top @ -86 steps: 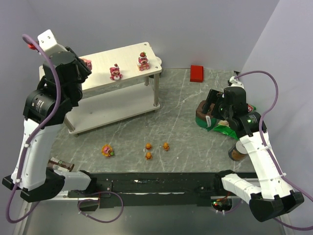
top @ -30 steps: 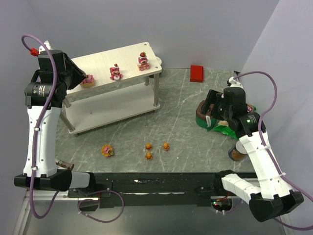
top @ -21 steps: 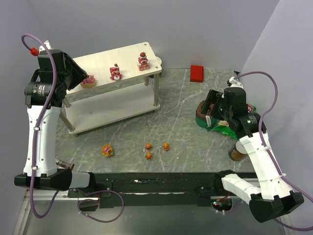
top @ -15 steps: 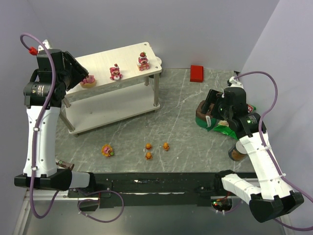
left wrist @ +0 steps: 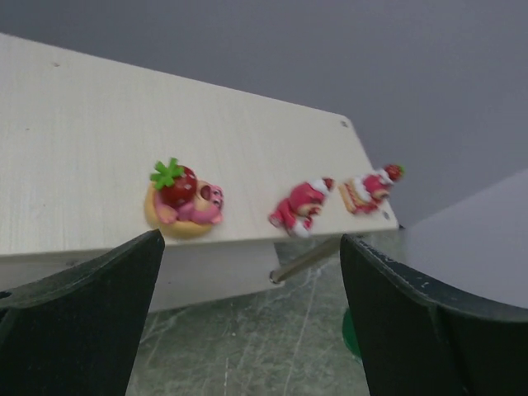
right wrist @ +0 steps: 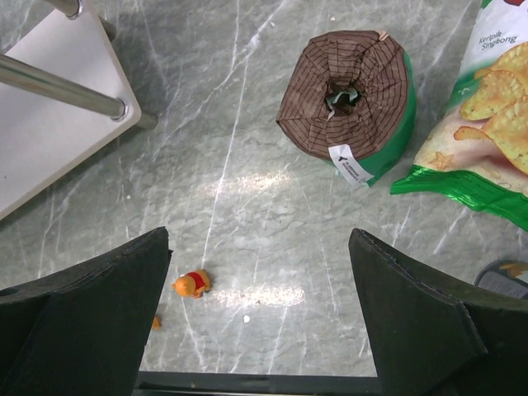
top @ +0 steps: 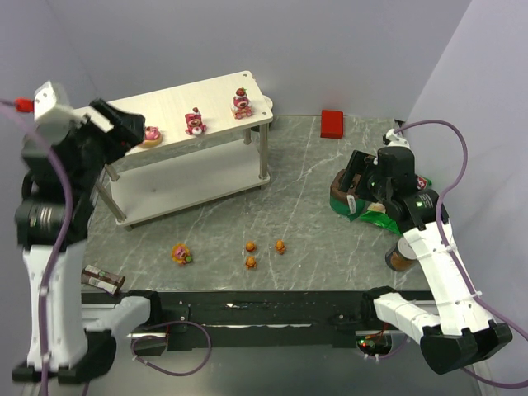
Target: Place and organize the plastic toys onto the shelf
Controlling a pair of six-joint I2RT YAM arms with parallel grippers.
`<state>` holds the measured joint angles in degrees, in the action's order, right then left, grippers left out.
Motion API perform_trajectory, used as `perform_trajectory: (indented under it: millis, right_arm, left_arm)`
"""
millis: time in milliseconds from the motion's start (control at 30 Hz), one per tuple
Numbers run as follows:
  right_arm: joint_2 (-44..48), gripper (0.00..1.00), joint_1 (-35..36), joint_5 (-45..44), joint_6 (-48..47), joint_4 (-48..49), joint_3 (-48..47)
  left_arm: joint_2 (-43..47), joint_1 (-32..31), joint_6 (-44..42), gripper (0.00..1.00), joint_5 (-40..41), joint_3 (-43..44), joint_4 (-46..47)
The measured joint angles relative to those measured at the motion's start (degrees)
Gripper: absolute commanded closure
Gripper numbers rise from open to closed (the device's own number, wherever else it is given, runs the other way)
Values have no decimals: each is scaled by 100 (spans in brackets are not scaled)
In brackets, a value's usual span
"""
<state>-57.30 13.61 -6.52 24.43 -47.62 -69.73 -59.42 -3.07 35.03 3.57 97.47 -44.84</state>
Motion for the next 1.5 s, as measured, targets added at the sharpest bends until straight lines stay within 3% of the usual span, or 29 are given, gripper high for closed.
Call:
perform_trajectory:
  millis: [200,367,533,767,1100,1500]
  right_arm:
    - [-52,4,0,0,0,0,0]
    - [-72,5,0,22,9,0,0]
    - [-72,5,0,61,44,4,0]
    - [-70,5,0,155,133,61,160]
    - [-70,5,0,164,149,109,260]
    - [-74,5,0,142,168,109,271]
  left_arm:
    - [1478,0,-343,4,-1471,-1034,496]
    - [2157,0,-44,3,-1987,-2413,378]
    - [2221,0,540,3,-1744,-3580,-448]
    - [2343,0,1388,2,-879,-4551,-1189]
    - [2885,0,2907,1,-372,-6046,-1200]
    - [2081,-203,3731,1,-111,-6682,-649]
